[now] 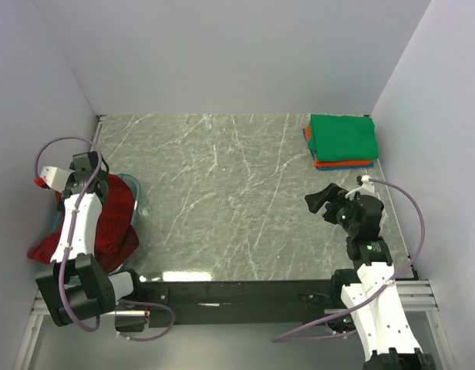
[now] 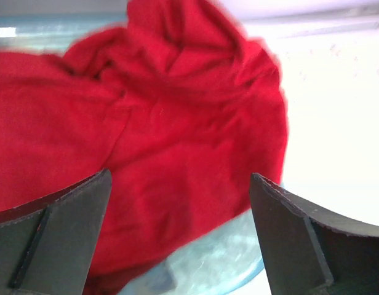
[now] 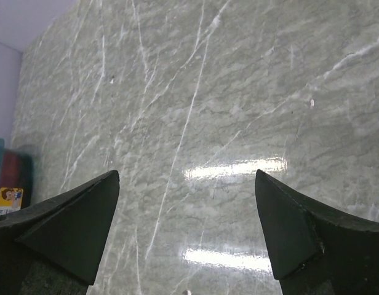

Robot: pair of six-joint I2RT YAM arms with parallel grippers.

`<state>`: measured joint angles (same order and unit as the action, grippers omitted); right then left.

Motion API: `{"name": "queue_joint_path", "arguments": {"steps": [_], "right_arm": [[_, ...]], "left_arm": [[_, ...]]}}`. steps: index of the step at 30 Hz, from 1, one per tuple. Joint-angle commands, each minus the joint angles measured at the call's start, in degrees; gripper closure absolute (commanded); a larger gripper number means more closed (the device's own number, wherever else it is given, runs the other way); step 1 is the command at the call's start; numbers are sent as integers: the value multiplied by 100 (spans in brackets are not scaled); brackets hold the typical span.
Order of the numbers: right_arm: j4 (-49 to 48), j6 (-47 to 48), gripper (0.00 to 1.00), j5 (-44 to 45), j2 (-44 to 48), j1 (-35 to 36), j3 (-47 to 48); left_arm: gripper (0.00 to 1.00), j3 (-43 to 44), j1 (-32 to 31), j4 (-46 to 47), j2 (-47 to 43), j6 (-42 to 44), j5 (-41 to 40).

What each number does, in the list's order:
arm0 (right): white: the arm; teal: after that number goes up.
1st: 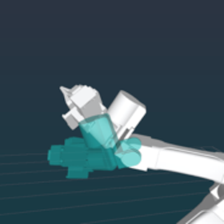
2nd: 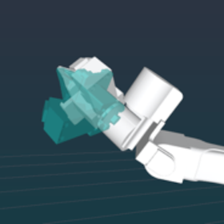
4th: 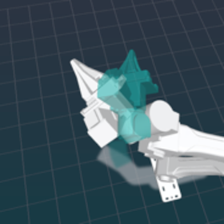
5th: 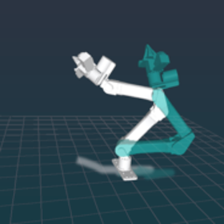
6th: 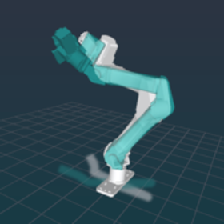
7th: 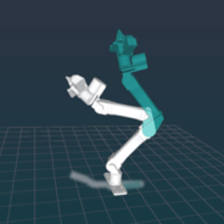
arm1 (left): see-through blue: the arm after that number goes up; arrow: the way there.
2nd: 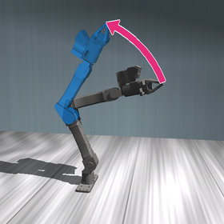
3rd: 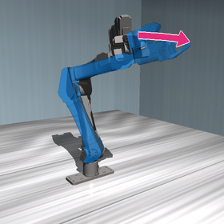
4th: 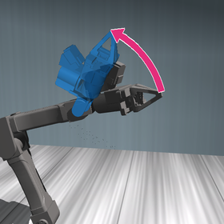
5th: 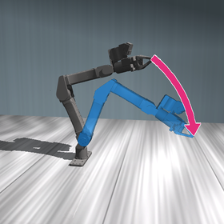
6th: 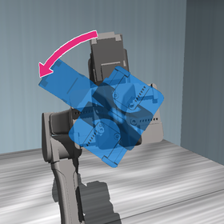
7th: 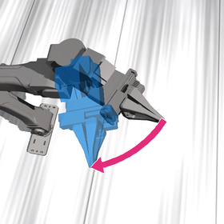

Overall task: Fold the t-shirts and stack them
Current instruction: Grab the tshirt from the pile

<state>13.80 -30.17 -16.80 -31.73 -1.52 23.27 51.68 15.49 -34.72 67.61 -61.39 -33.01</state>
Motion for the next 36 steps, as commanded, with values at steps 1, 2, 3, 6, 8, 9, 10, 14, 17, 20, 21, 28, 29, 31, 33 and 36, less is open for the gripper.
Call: {"name": "queue_joint_path", "arguments": {"steps": [1,2,3,6,8,9,10,14,17,20,21,28,29,31,33,36], "right_arm": [[-168,143,4,27,-167,-6,213],[-185,135,4,45,-176,-15,205],[-228,152,4,28,-211,-6,187],[-185,187,4,71,-290,-6,169],[-123,187,4,185,-308,-6,187],[-141,196,4,194,-343,-6,187],[-158,196,4,194,-352,-6,178],[-124,214,4,221,-475,-6,222],[-80,223,4,238,-571,-6,266],[-36,249,4,256,-554,-6,292],[-36,249,4,273,-519,2,292],[52,249,4,361,-370,-6,240],[52,249,4,361,-343,-6,240],[44,258,4,361,-299,-6,231],[26,249,4,344,-290,-6,231],[-18,258,4,256,-317,-6,213]], "left_arm": [[0,193,183,904,102,241,-336],[1,193,235,984,225,232,-355],[0,211,401,1063,295,302,-294],[3,176,630,1624,550,512,294],[3,167,780,1854,760,496,514],[3,202,798,1898,840,592,568],[4,246,816,1916,911,619,559],[3,482,851,1961,1367,646,331],[6,571,903,1969,1640,663,296],[14,597,965,2109,1868,689,400],[17,624,983,2153,1930,733,514],[89,896,1018,1767,2265,663,682],[96,888,1009,1749,2213,654,700],[99,861,1018,1688,2081,619,735],[99,879,1018,1416,1783,497,761],[99,826,1018,1160,1193,355,910]]}}
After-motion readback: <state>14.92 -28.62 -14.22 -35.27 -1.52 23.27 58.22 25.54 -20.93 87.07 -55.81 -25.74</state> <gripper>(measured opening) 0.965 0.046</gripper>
